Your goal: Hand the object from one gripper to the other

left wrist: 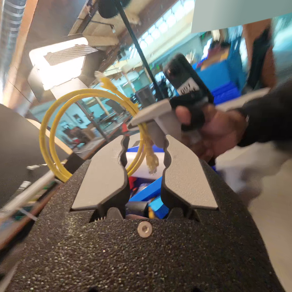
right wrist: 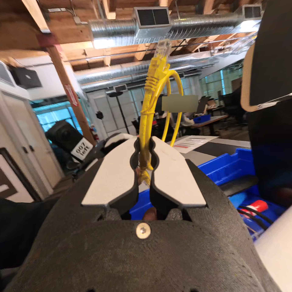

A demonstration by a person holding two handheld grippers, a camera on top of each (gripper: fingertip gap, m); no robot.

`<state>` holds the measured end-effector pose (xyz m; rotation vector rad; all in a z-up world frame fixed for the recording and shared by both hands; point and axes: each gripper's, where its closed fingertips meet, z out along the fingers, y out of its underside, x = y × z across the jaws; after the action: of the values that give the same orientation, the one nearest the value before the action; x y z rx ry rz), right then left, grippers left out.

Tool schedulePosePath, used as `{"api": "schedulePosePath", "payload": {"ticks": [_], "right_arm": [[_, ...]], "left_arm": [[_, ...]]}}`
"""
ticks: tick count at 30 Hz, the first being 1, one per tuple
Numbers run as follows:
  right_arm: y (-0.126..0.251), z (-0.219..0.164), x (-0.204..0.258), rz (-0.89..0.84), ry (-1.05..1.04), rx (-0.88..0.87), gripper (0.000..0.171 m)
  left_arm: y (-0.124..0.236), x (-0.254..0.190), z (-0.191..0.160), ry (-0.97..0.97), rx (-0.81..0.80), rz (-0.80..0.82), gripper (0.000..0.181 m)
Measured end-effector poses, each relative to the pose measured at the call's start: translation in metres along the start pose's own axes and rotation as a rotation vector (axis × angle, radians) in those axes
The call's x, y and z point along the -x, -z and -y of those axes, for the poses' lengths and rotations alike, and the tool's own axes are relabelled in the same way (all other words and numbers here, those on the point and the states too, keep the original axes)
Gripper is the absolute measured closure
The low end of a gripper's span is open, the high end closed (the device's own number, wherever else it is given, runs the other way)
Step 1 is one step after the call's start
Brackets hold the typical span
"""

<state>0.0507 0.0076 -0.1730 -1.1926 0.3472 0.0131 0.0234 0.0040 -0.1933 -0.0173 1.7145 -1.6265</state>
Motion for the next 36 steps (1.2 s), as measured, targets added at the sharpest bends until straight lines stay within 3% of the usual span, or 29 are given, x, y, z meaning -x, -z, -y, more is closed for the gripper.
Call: {"api": "schedulePosePath", "payload": {"ticks": [4, 11, 15, 19, 25, 30, 36], "right_arm": [[0.004, 0.005, 0.005, 0.08, -0.208, -0.037, 0.161], [0.002, -0.006, 0.003, 0.064, -0.201, 0.001, 0.159], [0.004, -0.008, -0.003, -0.015, -0.007, 0.036, 0.144], [0.007, -0.01, -0.001, -0.078, 0.227, 0.075, 0.137], [0.006, -0.032, 0.001, -0.169, 0.66, 0.19, 0.119], [0.002, -0.051, -0.001, -0.263, 0.942, 0.267, 0.097], [0.002, -0.058, 0.002, -0.338, 1.222, 0.297, 0.117]], "left_arm": [[-0.011, -0.006, -0.023, -0.294, 0.143, 0.094, 0.136], [-0.015, 0.001, -0.04, -0.335, 0.207, 0.204, 0.161], [-0.013, 0.008, -0.035, -0.124, 0.152, 0.209, 0.167], [-0.001, 0.026, -0.017, 0.167, -0.005, 0.226, 0.167], [0.018, 0.033, 0.017, 0.652, -0.348, 0.014, 0.167], [0.017, 0.021, 0.022, 0.786, -0.394, -0.139, 0.167], [0.017, 0.005, 0.032, 0.785, -0.375, -0.261, 0.167]]}}
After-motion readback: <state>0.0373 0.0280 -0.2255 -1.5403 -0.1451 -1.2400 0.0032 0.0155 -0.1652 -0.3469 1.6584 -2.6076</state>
